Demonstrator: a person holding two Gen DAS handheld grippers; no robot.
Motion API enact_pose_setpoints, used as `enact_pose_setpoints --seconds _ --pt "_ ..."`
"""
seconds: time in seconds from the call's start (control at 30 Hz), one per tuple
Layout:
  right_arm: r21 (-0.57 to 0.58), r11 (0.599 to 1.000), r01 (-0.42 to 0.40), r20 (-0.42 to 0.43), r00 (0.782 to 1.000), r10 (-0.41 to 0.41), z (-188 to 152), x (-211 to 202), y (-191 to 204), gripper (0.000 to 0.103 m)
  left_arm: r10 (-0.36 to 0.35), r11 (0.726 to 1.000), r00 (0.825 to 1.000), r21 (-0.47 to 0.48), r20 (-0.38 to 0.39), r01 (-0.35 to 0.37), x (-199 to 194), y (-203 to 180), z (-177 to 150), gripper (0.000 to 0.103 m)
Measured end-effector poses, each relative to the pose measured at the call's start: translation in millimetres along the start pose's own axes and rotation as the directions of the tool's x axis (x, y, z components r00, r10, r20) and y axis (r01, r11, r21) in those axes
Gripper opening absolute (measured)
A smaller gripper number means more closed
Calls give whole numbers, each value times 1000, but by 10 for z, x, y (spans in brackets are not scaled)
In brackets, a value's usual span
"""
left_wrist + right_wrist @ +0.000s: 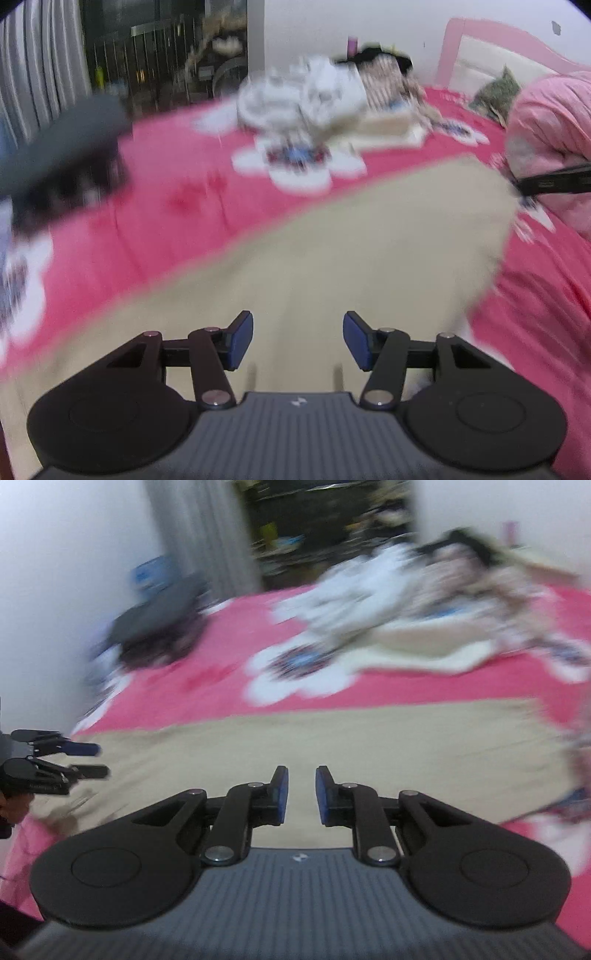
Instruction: Fold clothes
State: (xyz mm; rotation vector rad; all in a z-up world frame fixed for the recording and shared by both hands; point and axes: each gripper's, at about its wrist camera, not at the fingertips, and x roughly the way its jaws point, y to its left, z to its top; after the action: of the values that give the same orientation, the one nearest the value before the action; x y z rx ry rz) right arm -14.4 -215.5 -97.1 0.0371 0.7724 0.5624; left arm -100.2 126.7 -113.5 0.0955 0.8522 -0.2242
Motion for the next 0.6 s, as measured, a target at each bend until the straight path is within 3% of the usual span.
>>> enact_pose_setpoints --seconds 0.13,0.23,0.3,0.43,0.53,0.6 --pt "-26 996 -84 -70 994 82 -253 556 291 15 69 997 996 -21 -63 -71 -9 -18 -470 56" --pt "-64 998 -8 -144 990 -2 -458 1029 290 13 56 993 996 -104 -64 -62 17 135 -622 55" --pt "-16 1000 7 -117 993 -8 -411 959 293 14 31 987 998 -155 -60 -40 -8 224 -637 52" --pt "121 992 37 -6 999 -36 -323 538 151 21 43 987 998 -151 -39 -48 -43 268 -544 55" --pt "362 929 79 46 994 -103 -406 340 -385 28 47 984 999 -172 -20 -50 -16 304 -447 55" --pt "554 828 86 74 986 -152 -520 203 -819 30 51 981 999 -186 -8 -51 2 328 -382 55"
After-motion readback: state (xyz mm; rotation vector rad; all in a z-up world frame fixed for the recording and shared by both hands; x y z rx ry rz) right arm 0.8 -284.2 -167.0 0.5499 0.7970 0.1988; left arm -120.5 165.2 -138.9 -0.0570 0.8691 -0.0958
